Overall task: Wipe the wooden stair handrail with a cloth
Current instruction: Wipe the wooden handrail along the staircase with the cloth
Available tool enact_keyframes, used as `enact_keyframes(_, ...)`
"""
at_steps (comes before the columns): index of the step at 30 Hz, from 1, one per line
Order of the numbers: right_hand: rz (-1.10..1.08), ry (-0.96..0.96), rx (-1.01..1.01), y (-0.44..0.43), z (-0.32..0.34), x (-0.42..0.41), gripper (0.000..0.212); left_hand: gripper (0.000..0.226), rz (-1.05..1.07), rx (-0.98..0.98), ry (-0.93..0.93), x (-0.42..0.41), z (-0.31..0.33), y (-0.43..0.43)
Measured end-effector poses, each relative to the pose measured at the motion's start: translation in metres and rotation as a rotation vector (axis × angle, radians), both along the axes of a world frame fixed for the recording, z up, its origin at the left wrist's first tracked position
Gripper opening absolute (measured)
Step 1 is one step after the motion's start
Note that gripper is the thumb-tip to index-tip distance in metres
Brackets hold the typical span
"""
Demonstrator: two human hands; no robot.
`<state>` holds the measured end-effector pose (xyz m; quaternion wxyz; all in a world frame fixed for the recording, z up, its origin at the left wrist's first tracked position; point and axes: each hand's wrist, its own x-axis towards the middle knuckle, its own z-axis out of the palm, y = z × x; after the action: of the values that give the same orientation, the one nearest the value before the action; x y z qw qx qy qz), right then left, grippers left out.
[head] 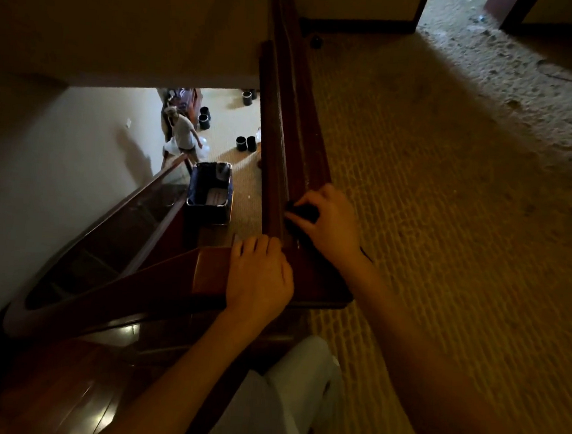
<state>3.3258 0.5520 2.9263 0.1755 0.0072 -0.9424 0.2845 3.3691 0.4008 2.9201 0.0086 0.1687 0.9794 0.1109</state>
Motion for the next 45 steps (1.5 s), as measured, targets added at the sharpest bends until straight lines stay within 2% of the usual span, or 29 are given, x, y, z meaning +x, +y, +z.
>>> enact_keyframes(3,-0.192,-0.032,-0.162,0.01,-0.003,-0.032,0.028,0.028,0.055,0.106,-0.036,-0.003,0.003,-0.003)
enact_keyframes(5,-0.256,-0.001,-0.143,0.007,-0.012,-0.014,0.025,0.027,0.116,0.157,-0.068,-0.008,0.005,0.005)
enact_keyframes(8,-0.022,0.077,-0.089,0.001,-0.025,0.025,0.023,0.026,0.229,0.135,-0.073,0.001,0.008,0.036)
enact_keyframes(11,0.157,0.07,0.02,0.015,-0.016,-0.017,0.027,0.031,0.318,0.212,0.037,0.012,0.006,0.055)
enact_keyframes(14,-0.013,-0.028,-0.046,0.03,-0.004,-0.084,0.028,0.038,0.396,0.271,0.105,0.01,0.007,0.058)
enact_keyframes(17,-0.103,-0.079,-0.1,0.031,-0.002,-0.07,0.026,0.033,0.578,0.345,0.089,0.005,0.017,0.073)
enact_keyframes(19,0.048,-0.106,-0.091,0.025,-0.002,-0.018,0.022,0.028,0.662,0.364,0.065,0.003,0.022,0.082)
enact_keyframes(21,0.289,-0.104,-0.023,0.026,0.0,0.013,0.022,0.017,0.679,0.338,0.019,0.002,0.021,0.084)
enact_keyframes(23,0.408,-0.119,0.046,0.033,0.006,-0.019,0.023,0.007,0.684,0.31,-0.032,0.003,0.019,0.084)
enact_keyframes(25,0.298,-0.141,0.082,0.035,0.01,-0.08,0.026,0.007,0.691,0.326,-0.032,0.003,0.013,0.083)
enact_keyframes(27,0.126,-0.173,0.028,0.04,0.014,-0.124,0.03,0.012,0.707,0.349,-0.028,0.003,0.012,0.083)
enact_keyframes(30,-0.025,-0.168,-0.088,0.041,0.008,-0.088,0.025,0.008,0.728,0.338,-0.014,0.002,0.017,0.087)
enact_keyframes(32,0.069,-0.179,-0.133,0.035,0.004,-0.02,0.022,0.008,0.726,0.358,-0.017,0.001,0.02,0.086)
enact_keyframes(34,0.255,-0.169,-0.116,0.035,0.004,0.01,0.021,0.012,0.725,0.381,-0.022,0.0,0.022,0.085)
enact_keyframes(36,0.297,-0.236,-0.082,0.037,0.008,-0.024,0.022,0.013,0.713,0.368,-0.035,0.001,0.019,0.084)
enact_keyframes(38,0.196,-0.238,-0.094,0.035,0.014,-0.076,0.024,0.011,0.716,0.36,-0.027,0.003,0.019,0.082)
enact_keyframes(42,-0.056,-0.252,-0.265,0.033,0.015,-0.133,0.029,0.012,0.694,0.343,-0.008,0.002,0.017,0.082)
enact_keyframes(43,-0.121,-0.253,-0.363,0.032,0.012,-0.129,0.029,0.017,0.686,0.34,-0.006,0.002,0.018,0.083)
enact_keyframes(45,-0.252,-0.263,-0.682,0.033,0.008,-0.102,0.031,0.033,0.646,0.353,-0.008,0.003,0.02,0.084)
